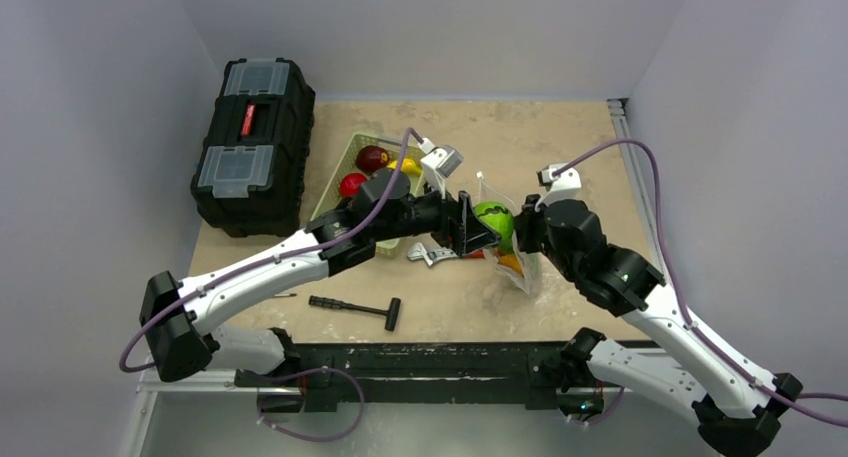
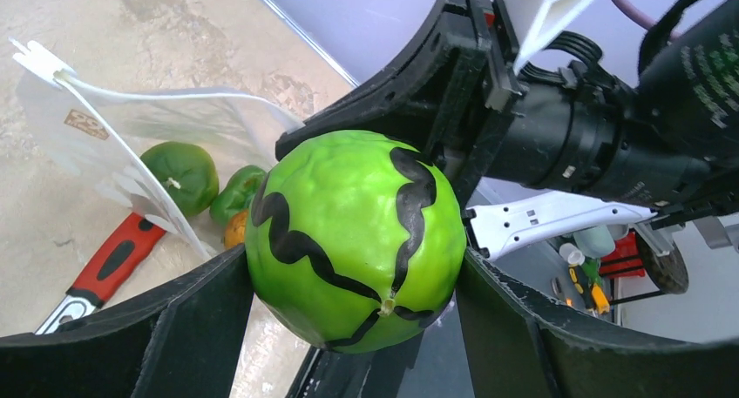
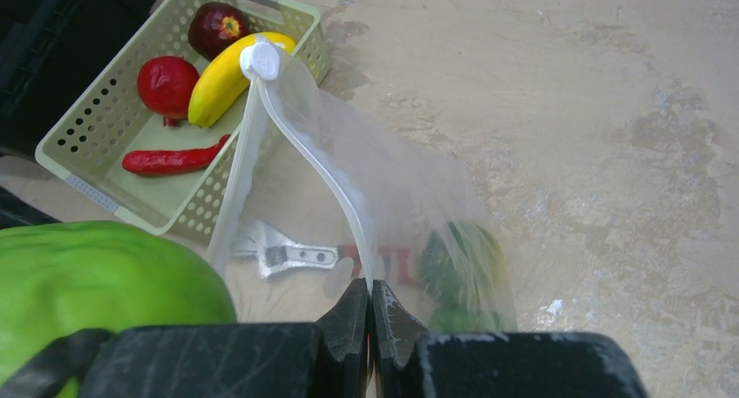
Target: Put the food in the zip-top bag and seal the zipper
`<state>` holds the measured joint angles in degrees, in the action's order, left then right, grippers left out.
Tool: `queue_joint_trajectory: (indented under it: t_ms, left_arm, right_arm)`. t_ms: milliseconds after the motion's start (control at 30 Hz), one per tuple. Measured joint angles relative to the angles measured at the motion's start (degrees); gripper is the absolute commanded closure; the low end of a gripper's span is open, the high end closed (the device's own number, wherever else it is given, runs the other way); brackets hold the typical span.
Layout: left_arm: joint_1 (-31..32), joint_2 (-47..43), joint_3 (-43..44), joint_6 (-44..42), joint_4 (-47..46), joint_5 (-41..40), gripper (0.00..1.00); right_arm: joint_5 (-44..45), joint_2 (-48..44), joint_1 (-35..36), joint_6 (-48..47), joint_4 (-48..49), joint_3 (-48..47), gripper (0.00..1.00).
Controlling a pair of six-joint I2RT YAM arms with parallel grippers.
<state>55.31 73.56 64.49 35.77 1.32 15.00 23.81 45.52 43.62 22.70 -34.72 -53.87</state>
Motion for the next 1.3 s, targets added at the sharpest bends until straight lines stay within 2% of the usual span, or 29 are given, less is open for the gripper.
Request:
queue_joint_trajectory:
  t_ms: [333, 633, 833, 933, 967, 1300]
  left_arm:
    - [0.33, 7.39, 4.92, 0.13, 2.6, -4.28, 0.56]
    - [0.76, 10.67, 5.84, 0.57, 9.79, -9.75, 0.3]
    - [1.03, 10.78, 7.1, 0.61, 11.93, -12.5, 0.19]
    - [1.03, 12.0, 9.31, 0.57, 12.66, -12.5, 0.03]
    - [1.03, 12.52, 9.97, 0.63, 12.44, -12.48, 0.0]
    - [1.03, 12.96, 10.25, 0.63, 12.59, -12.83, 0.0]
  right_arm:
    - [0.17, -2.14, 0.0, 0.15, -0.7, 0.0, 1.0]
    - [-1.03, -3.21, 0.0, -0.07, -0.22, 0.0, 1.0]
    - [-1.36, -3.19, 0.0, -0.28, 0.02, 0.0, 1.0]
    - [-1.38, -3.19, 0.0, -0.28, 0.0, 0.0, 1.0]
    - [-1.44, -3.17, 0.0, -0.31, 0.0, 0.0, 1.0]
    - [-2.32, -2.99, 0.0, -0.52, 0.07, 0.0, 1.0]
